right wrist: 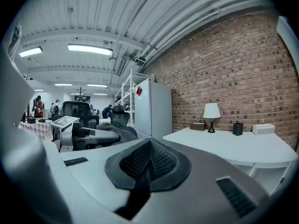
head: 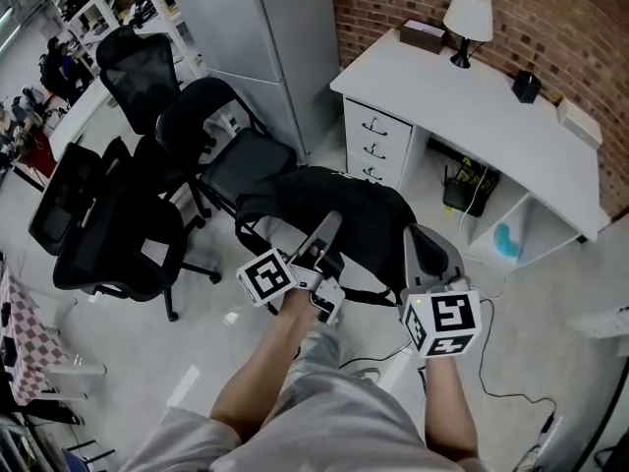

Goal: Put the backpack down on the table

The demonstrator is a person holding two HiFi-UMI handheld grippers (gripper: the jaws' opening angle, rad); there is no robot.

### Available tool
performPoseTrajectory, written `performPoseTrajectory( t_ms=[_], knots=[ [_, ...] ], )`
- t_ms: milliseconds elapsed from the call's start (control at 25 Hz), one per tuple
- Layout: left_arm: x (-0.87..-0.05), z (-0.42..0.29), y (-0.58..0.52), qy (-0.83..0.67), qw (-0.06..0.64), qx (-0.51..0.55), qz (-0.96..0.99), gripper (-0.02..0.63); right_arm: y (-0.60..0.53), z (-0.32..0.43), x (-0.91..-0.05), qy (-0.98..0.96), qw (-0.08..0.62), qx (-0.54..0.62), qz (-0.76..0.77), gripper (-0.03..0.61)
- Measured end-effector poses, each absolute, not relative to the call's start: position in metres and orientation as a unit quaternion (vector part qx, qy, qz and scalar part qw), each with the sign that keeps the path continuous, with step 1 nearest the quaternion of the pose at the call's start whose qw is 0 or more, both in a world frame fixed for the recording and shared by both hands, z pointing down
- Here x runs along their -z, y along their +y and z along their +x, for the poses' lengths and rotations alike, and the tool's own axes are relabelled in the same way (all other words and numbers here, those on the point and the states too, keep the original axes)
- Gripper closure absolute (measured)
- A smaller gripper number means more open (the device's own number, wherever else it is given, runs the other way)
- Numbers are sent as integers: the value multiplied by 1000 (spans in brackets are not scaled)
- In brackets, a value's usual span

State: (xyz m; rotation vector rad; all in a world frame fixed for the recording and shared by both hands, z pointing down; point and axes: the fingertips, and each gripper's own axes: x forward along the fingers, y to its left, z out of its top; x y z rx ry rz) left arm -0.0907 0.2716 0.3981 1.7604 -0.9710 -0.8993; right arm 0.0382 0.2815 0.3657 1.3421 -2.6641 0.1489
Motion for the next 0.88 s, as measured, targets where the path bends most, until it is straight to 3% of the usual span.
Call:
performPoseTrajectory(
  t_ms=[880],
  knots=[
    [-388, -210, 91, -348, 468, 351, 732, 543, 116, -81, -358, -866, 100, -47, 488, 578]
  ],
)
